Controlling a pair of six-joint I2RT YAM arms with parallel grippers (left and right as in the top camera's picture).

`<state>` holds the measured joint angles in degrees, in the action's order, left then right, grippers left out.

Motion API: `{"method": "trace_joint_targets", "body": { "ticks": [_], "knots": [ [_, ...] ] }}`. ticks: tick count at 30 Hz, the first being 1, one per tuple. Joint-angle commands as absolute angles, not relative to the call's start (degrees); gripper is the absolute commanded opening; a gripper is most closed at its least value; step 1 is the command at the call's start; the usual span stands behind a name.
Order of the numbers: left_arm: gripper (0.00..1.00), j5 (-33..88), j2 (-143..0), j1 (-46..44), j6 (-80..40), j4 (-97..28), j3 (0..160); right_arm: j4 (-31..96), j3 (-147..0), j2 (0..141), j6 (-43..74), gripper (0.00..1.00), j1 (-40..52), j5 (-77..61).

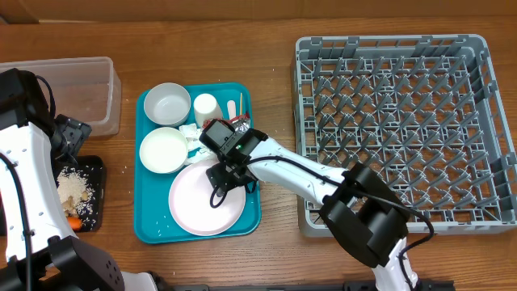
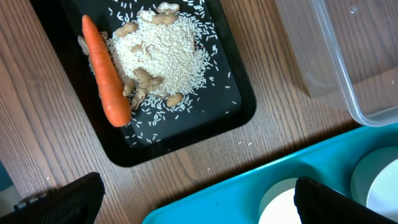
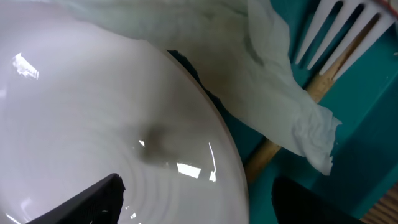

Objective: Sort waste into correct bins and load items into the dishwasher rack
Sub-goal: 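Grasp the rim of the white plate with the right gripper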

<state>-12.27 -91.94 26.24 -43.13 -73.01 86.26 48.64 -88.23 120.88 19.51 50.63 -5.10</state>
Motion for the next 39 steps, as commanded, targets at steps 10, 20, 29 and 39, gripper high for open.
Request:
{"method": "trace_joint_targets", "body": {
  "ticks": [10, 20, 29, 39],
  "knots": [
    [1.00, -13.1, -92.1, 26.1, -43.7, -73.0, 86.0, 48.2, -88.4, 122.3, 20.0, 0.61, 50.6, -4.5],
    [1.00, -13.1, -92.1, 26.1, -43.7, -73.0, 86.0, 49.3, -88.4, 122.3, 20.0, 0.32, 50.6, -4.5],
    [1.00, -13.1, -92.1, 26.1, -43.7, -73.0, 86.0, 51.8, -89.6, 122.3, 19.9, 0.16, 50.5, -4.5],
    [1.00, -13.1, -92.1, 26.1, -43.7, -73.0, 86.0, 59.1, -95.9, 122.3, 19.7, 0.04, 50.4, -4.6]
  ]
}}
